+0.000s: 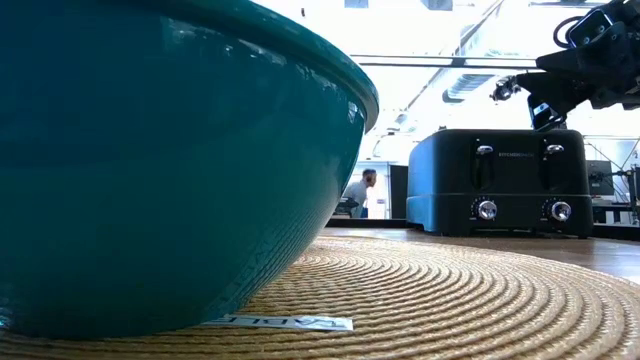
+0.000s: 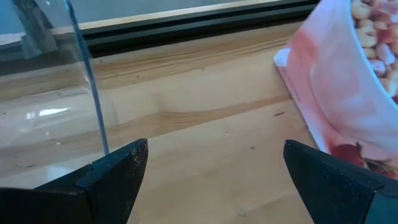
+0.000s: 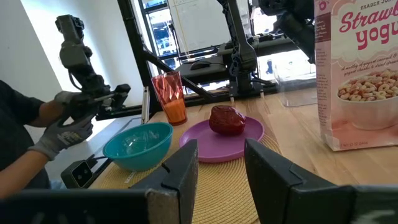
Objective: Arrange a breakfast setting
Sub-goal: Adjust the transparent bin on the table, then pour the cereal from the red cereal box into the blue bowl
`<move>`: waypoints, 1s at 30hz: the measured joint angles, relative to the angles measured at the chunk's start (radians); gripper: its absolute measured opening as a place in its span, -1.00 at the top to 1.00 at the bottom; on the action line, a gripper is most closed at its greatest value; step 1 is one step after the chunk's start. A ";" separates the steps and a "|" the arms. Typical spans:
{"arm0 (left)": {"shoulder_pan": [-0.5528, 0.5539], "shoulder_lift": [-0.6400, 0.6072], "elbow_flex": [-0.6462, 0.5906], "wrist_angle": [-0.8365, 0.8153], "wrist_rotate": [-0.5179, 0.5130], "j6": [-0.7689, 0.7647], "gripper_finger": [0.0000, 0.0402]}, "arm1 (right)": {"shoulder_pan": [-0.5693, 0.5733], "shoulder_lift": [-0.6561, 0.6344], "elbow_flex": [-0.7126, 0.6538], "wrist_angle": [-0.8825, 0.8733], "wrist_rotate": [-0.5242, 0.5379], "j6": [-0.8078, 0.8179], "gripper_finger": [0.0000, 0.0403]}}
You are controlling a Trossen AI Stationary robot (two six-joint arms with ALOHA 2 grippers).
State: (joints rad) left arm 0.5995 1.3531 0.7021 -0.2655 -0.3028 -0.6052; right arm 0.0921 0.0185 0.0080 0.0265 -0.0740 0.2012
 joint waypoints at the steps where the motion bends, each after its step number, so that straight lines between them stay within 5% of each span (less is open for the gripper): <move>1: 0.004 0.000 0.000 0.000 0.000 0.000 -0.82 | 0.000 0.000 0.000 0.000 0.000 0.000 0.43; 18: 0.000 -0.028 -0.002 0.053 0.171 0.022 -0.82 | 0.000 0.000 0.000 0.000 0.000 0.000 0.43; 30: -0.122 -0.232 -0.002 -0.031 0.210 0.062 -0.82 | 0.000 0.000 0.000 0.000 0.000 0.000 0.43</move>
State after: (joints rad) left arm 0.4780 1.1213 0.7003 -0.2963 -0.0924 -0.5430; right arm 0.0921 0.0183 0.0080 0.0265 -0.0740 0.2014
